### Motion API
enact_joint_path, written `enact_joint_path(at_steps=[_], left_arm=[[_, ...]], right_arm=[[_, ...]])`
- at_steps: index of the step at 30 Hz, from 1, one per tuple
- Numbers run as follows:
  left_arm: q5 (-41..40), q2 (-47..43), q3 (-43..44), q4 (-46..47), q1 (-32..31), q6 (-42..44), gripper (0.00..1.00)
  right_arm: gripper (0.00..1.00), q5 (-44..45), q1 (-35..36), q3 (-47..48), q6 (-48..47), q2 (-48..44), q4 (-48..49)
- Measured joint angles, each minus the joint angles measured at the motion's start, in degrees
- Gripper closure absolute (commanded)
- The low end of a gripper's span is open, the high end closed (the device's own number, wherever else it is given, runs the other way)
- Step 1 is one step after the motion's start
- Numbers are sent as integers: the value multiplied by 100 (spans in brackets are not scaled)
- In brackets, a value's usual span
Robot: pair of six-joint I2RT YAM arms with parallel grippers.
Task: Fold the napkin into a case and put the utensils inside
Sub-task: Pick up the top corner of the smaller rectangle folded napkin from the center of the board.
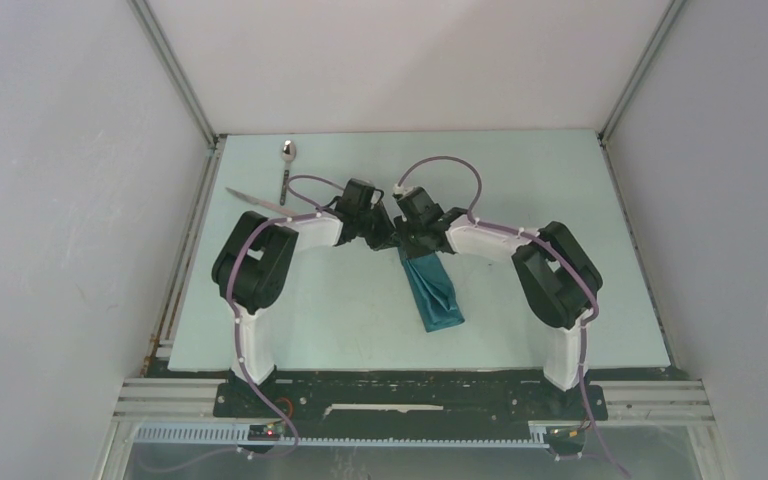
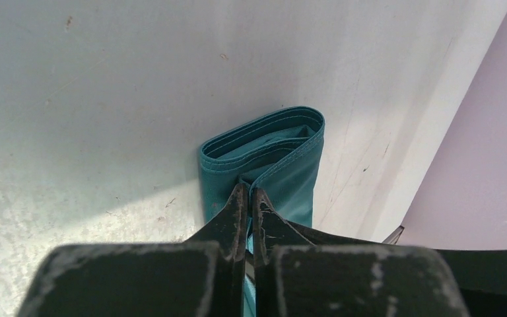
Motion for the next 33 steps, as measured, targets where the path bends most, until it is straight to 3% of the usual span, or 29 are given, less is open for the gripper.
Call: enact_joint_path(at_steps=[5, 23, 28, 33], left_arm=[[4, 0, -13, 7, 4, -4, 100], [52, -74, -131, 109, 55, -66, 100], [63, -79, -168, 129, 59, -107, 100], [70, -114, -275, 219, 63, -109, 100]], right_arm=[[63, 337, 83, -2, -28, 0, 9], [69, 153, 31, -275, 98, 0, 363], [81, 94, -20, -275, 142, 0, 442], [100, 72, -52, -275, 168, 0, 439]])
